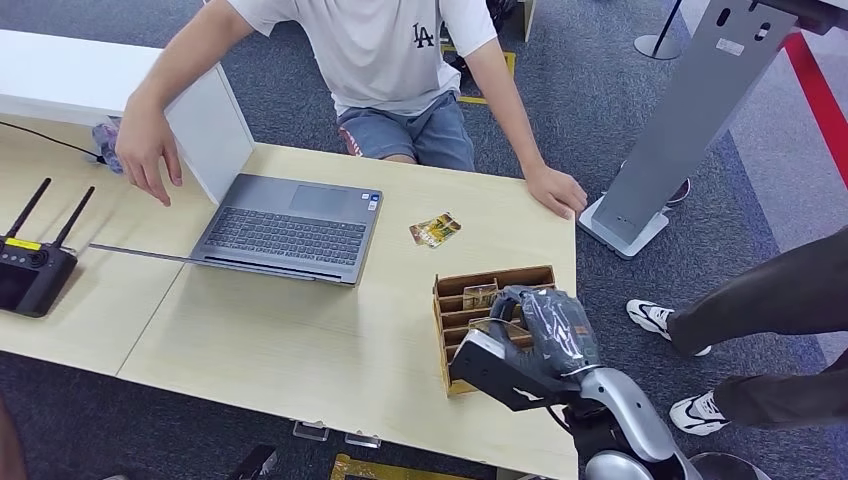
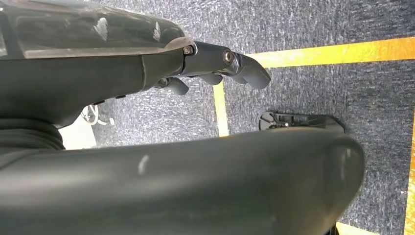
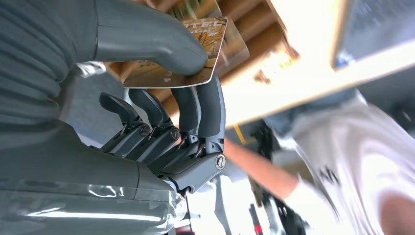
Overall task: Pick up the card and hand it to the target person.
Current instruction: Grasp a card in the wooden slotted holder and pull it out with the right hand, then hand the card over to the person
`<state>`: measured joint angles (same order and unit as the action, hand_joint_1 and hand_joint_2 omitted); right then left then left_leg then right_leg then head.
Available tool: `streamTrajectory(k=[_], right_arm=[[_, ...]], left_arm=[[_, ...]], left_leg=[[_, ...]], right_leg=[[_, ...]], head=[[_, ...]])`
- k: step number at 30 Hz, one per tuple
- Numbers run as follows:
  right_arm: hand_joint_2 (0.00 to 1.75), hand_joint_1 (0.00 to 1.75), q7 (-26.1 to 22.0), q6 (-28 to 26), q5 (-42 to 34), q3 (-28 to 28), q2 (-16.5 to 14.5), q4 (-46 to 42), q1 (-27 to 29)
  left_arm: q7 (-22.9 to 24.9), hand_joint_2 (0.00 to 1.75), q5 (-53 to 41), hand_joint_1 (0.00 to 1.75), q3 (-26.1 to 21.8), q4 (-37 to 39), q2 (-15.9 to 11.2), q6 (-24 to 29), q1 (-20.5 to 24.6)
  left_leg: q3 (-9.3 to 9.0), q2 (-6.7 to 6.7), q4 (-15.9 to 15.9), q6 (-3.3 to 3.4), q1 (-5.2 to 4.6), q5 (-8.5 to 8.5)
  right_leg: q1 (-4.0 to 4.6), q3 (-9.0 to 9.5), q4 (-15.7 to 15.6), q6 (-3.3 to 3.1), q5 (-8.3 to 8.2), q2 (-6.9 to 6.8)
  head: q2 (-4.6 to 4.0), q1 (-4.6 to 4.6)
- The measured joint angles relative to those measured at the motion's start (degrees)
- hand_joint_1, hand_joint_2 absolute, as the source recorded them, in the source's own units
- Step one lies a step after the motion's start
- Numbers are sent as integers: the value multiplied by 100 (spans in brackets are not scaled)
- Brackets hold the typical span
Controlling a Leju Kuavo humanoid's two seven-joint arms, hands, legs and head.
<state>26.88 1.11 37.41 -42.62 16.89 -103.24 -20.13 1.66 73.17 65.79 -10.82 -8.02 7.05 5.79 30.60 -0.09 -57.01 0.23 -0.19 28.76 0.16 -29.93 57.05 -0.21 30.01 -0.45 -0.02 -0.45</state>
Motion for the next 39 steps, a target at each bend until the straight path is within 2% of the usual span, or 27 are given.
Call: streamTrajectory(k=[8, 14, 20, 27, 31, 37, 39], right_arm=[[175, 168, -584, -440, -17, 273, 170, -892, -208], [175, 168, -1050, -805, 648, 255, 134, -940, -333], [175, 168, -1509, -1594, 1518, 178, -29, -641, -526], [175, 168, -1931, -2948, 2169, 108, -239, 24, -660], [175, 168, -1983, -3245, 2148, 84, -333, 427, -725], [175, 168, -2044, -3368, 1886, 32, -470, 935, -802], [175, 112, -2064, -3368, 1801, 11, -504, 1066, -803]], left_arm=[[-31, 0, 3, 0, 0, -2, 0, -62, -9], [-73, 0, -26, 0, 0, -2, 4, -81, -4], [-109, 0, -102, 0, 0, -2, 14, -112, 6], [-163, 0, -173, 0, 3, -2, 44, -131, 15], [-167, 0, -180, 0, 9, -2, 64, -117, 17], [-123, 0, -178, 0, 14, -2, 70, -81, 21], [-98, 87, -175, 0, 15, -2, 70, -78, 20]], left_leg=[[1, 0, 0, 0, 0, 0], [4, -1, 1, 0, 0, 0], [6, -1, 1, 0, 0, 0], [7, -1, 1, 0, 0, 0], [7, -1, 1, 0, 0, 0], [6, -2, 1, 0, 0, 0], [8, -2, 1, 0, 0, 0]], right_leg=[[0, 0, 0, 0, 0, 0], [0, 1, 1, 0, 0, -1], [0, 0, 1, 0, 0, -1], [0, 0, 1, 0, 0, -1], [0, 0, 1, 0, 0, -2], [1, 0, 1, 0, 0, -2], [1, 0, 1, 0, 0, -2]], head=[[0, 1], [0, 1], [0, 1], [0, 0], [0, -1], [0, 0], [0, 0]])
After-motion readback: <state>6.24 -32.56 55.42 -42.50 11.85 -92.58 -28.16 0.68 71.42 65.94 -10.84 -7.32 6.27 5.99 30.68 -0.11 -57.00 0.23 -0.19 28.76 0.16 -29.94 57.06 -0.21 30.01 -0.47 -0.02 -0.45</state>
